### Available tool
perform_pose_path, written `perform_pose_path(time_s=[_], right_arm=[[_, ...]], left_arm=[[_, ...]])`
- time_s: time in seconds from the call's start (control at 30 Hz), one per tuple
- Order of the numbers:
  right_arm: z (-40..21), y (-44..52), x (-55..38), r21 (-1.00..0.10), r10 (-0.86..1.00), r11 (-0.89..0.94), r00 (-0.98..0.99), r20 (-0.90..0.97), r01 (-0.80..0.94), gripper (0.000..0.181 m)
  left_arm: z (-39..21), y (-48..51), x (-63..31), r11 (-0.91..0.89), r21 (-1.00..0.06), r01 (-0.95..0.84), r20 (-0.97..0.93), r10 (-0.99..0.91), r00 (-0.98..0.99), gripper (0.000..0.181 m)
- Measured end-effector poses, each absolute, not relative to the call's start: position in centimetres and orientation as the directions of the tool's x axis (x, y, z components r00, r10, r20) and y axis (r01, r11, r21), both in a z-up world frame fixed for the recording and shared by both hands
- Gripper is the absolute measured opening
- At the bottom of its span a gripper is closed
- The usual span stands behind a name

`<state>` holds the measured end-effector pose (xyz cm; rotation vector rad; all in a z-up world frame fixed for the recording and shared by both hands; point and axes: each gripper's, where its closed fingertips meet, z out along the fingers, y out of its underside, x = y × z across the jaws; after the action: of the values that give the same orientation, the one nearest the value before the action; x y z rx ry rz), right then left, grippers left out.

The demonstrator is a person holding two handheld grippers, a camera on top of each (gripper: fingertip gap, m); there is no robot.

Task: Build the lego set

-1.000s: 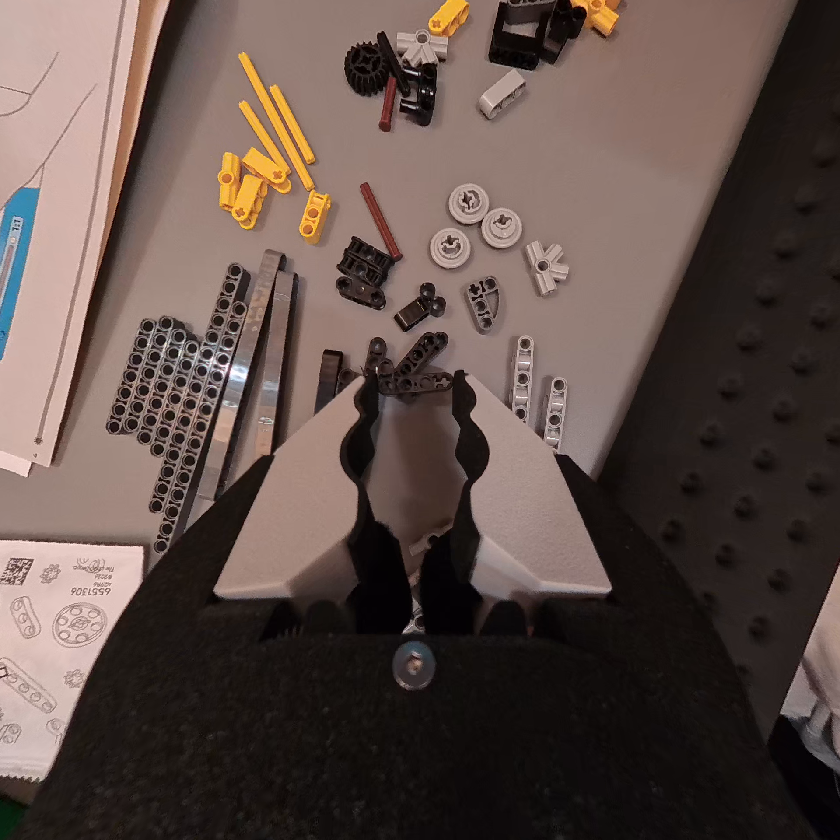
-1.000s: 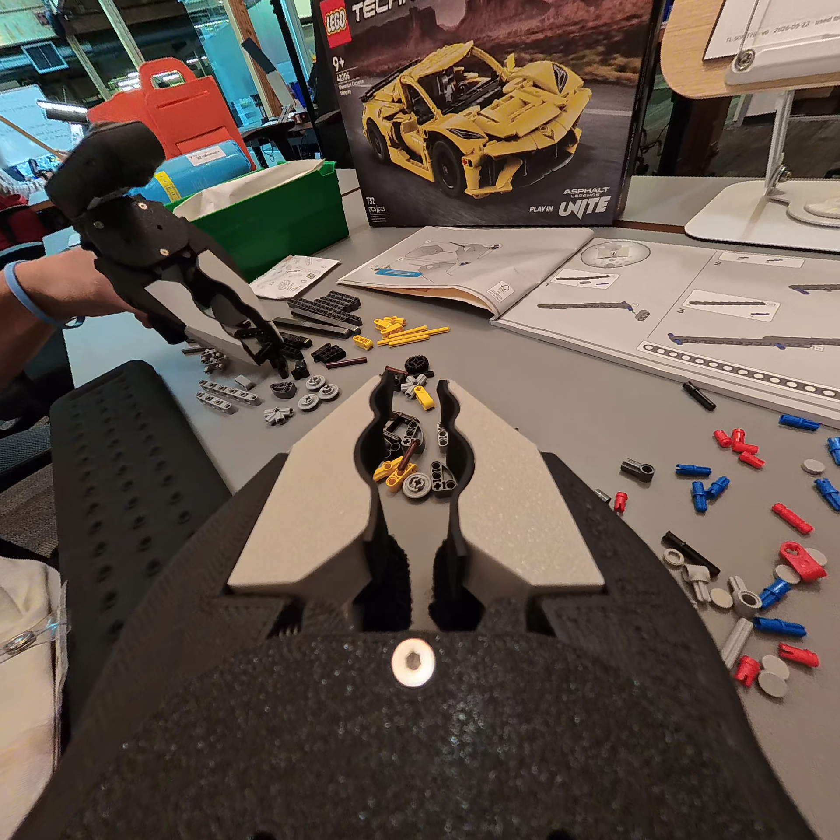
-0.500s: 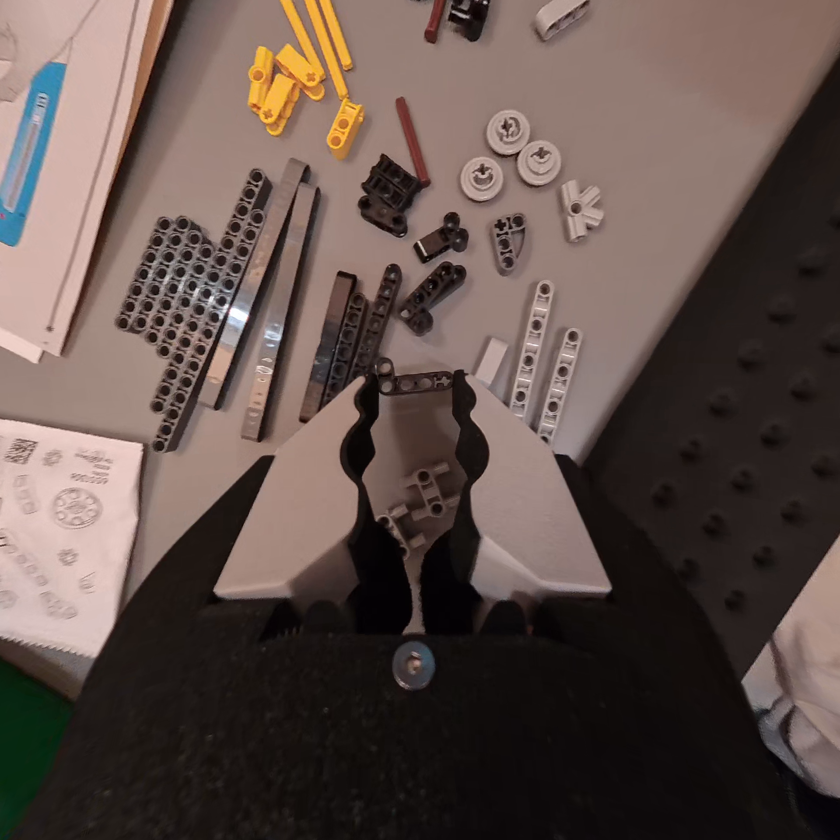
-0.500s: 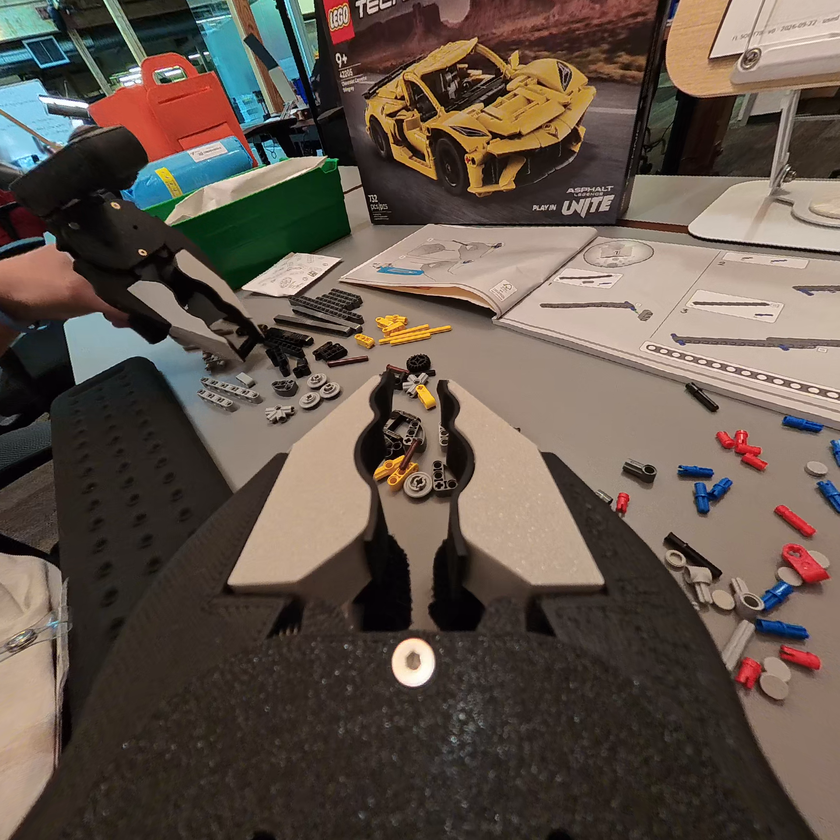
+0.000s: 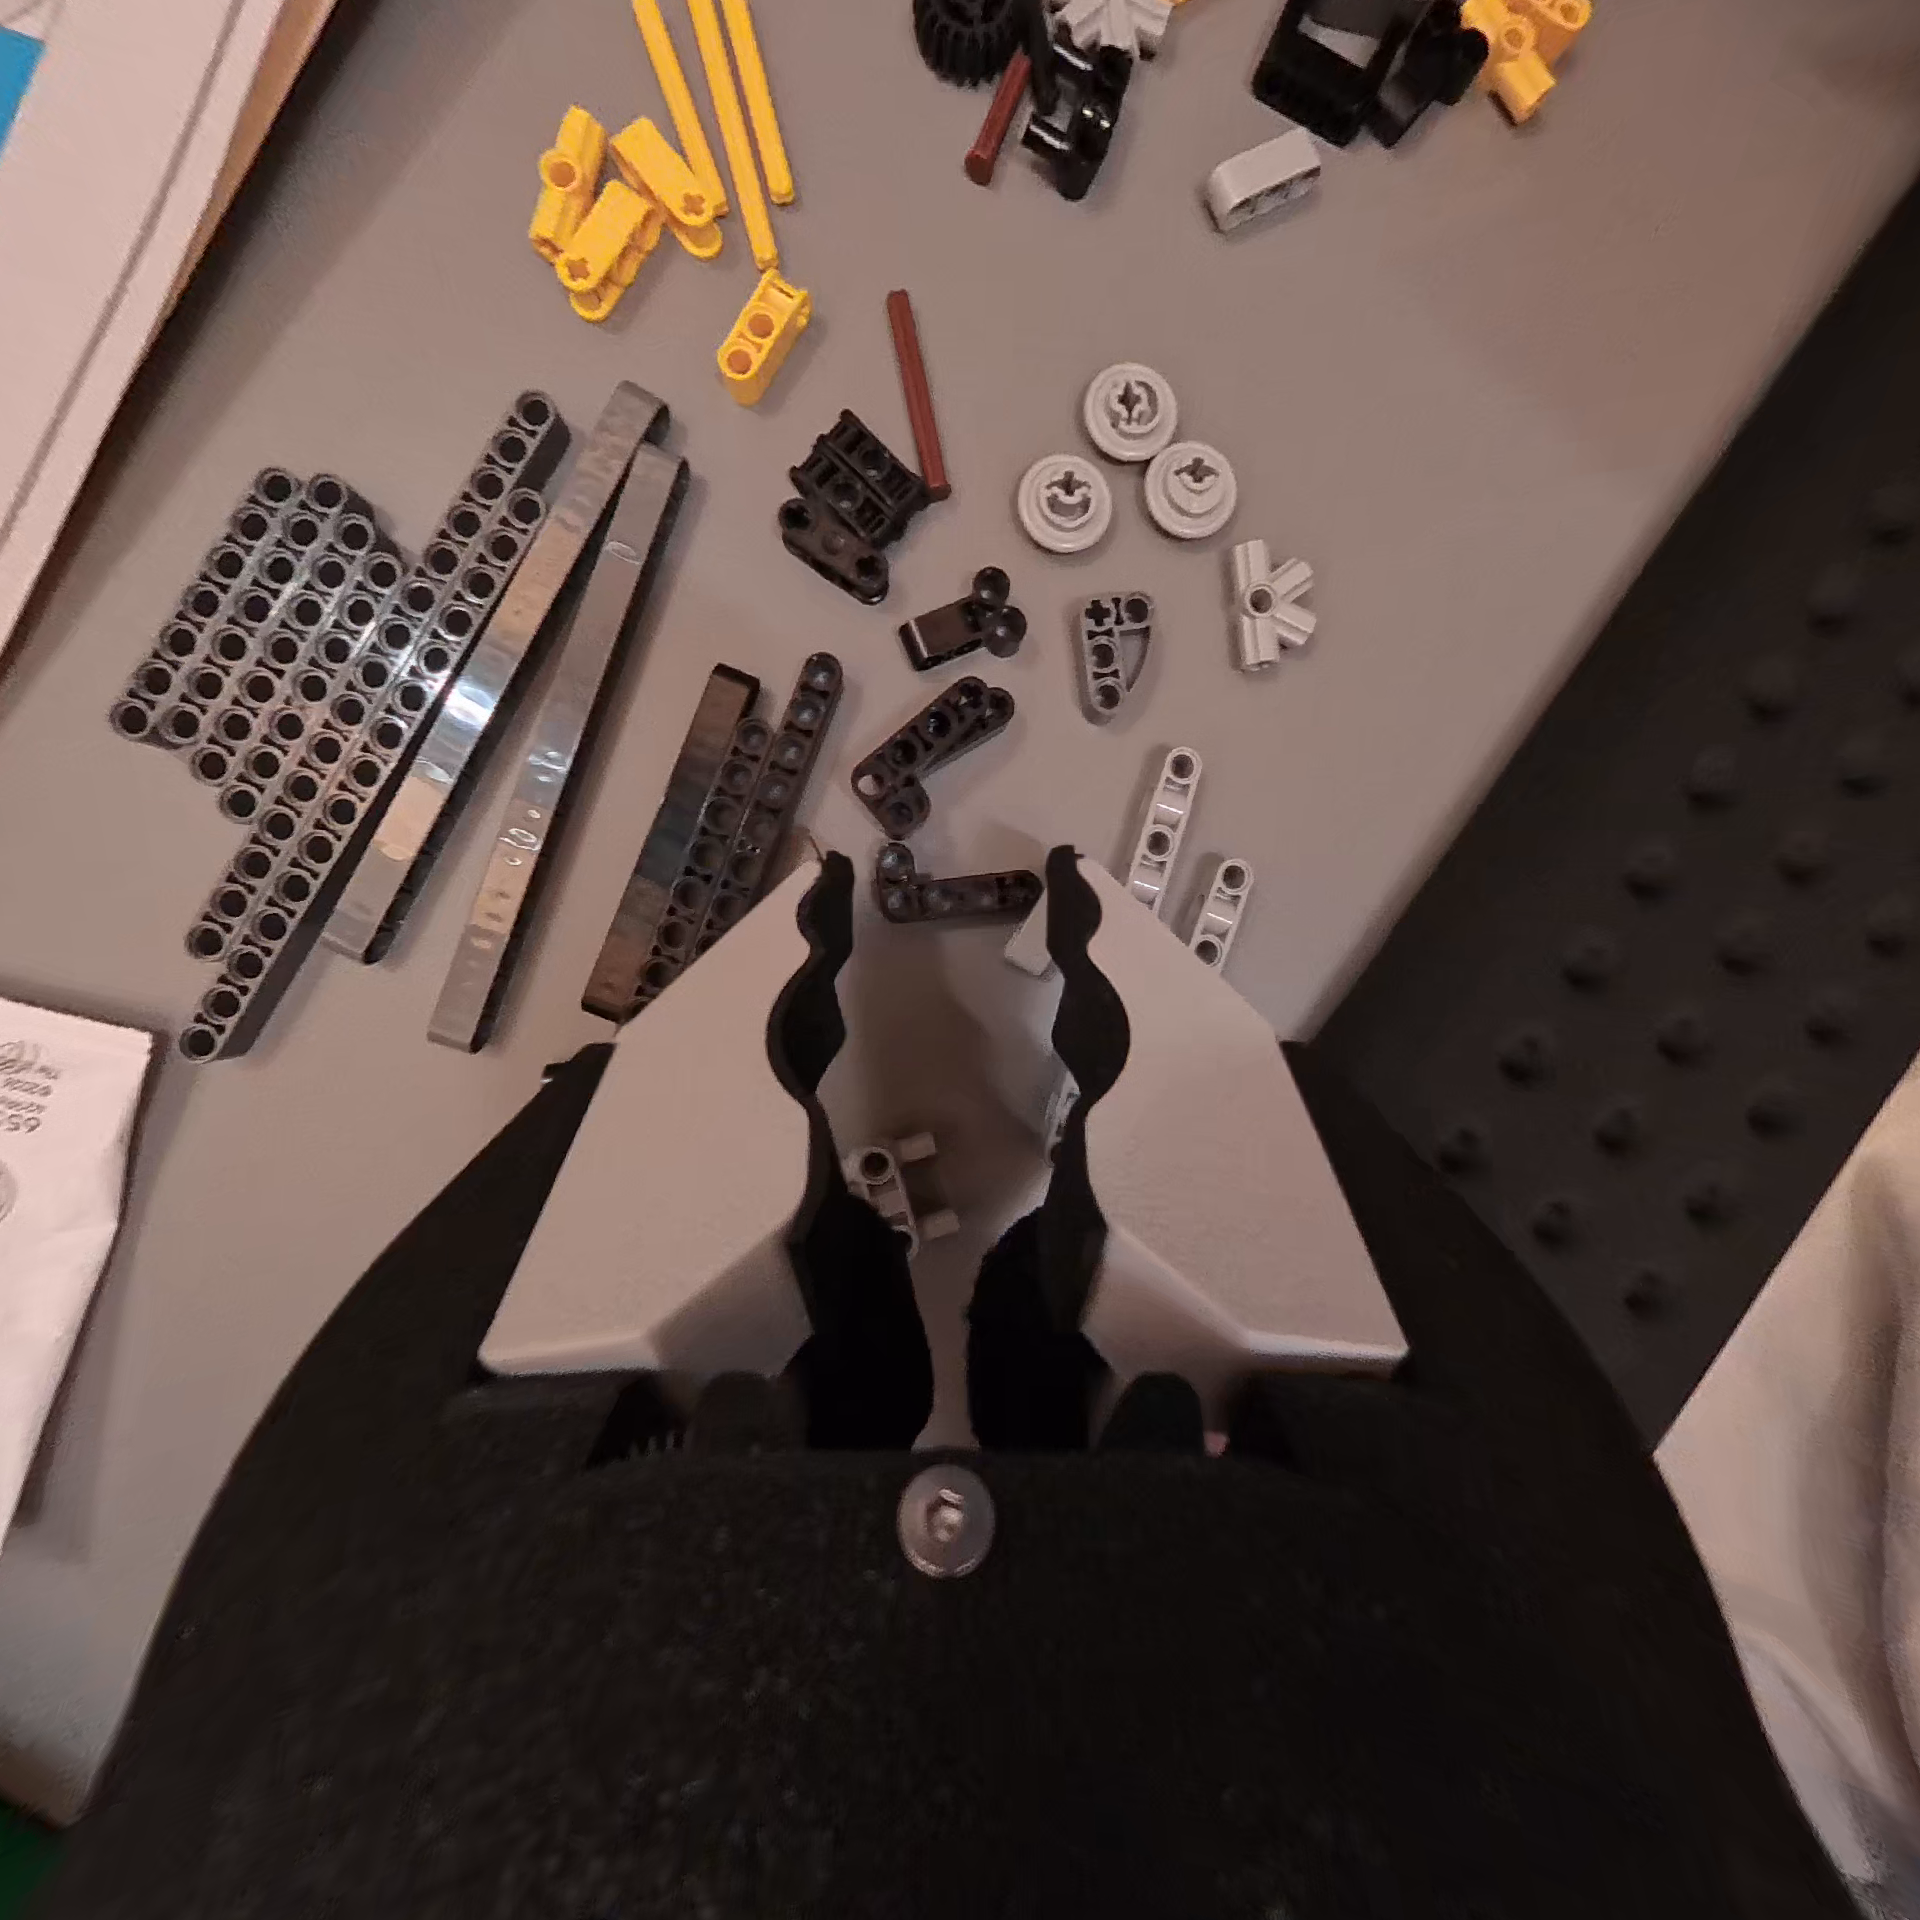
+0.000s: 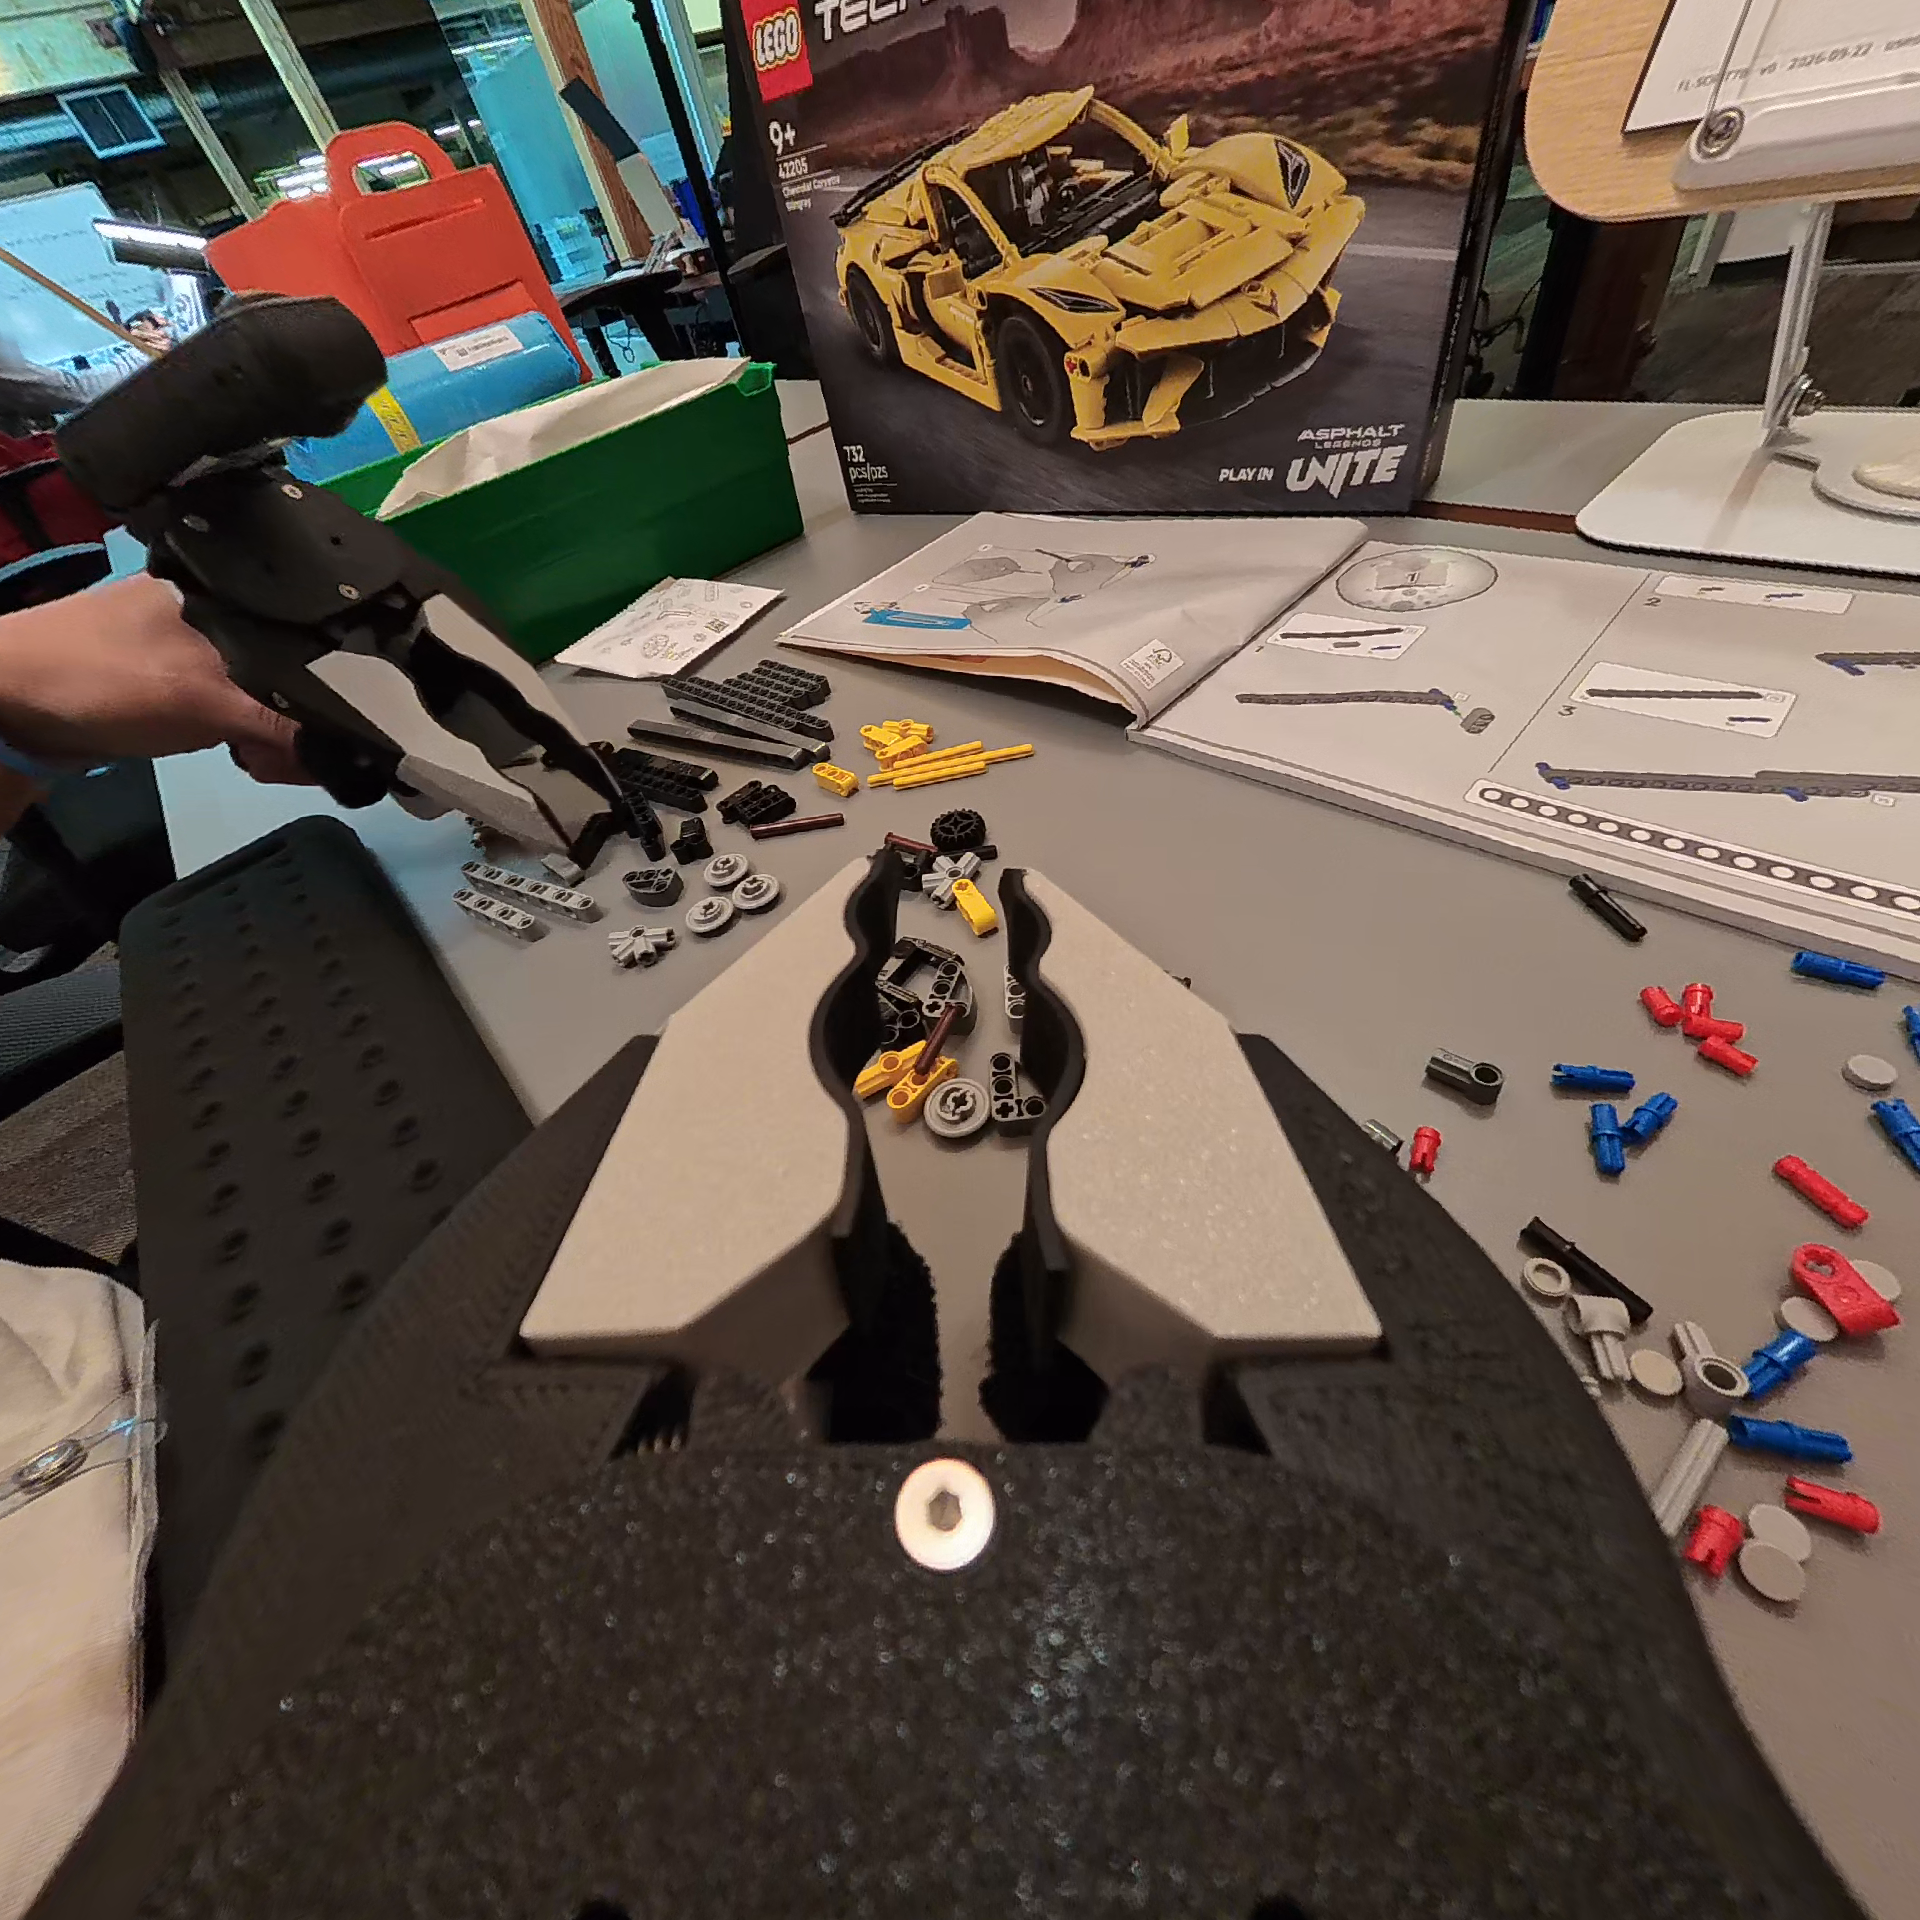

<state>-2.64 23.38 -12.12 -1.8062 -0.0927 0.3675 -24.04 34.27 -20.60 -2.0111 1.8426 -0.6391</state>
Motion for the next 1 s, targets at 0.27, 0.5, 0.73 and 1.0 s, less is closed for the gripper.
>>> perform_pose_path(time_s=[0.27, 0.5, 0.73, 1.0], right_arm=[[-12.0, 23.3, -2.6, -0.955, 0.254, -0.263, 0.945, -0.204, -0.136, 0.020], [-12.0, 23.3, -2.6, -0.956, 0.254, -0.263, 0.946, -0.202, -0.133, 0.020], [-11.9, 23.3, -2.5, -0.956, 0.253, -0.259, 0.945, -0.207, -0.140, 0.020], [-12.0, 23.3, -2.6, -0.956, 0.254, -0.262, 0.946, -0.201, -0.132, 0.020]], left_arm=[[-20.3, 34.6, -24.9, -0.061, -0.499, -0.864, 0.039, -0.998, 0.048, 0.026], [-21.4, 34.9, -24.8, -0.037, -0.484, -0.875, 0.002, -0.999, 0.041, 0.020], [-19.6, 35.4, -24.3, -0.032, -0.510, -0.860, -0.040, -0.997, 0.061, 0.022], [-18.4, 31.1, -14.2, 0.315, -0.591, -0.743, -0.076, -0.938, -0.338, 0.027]])
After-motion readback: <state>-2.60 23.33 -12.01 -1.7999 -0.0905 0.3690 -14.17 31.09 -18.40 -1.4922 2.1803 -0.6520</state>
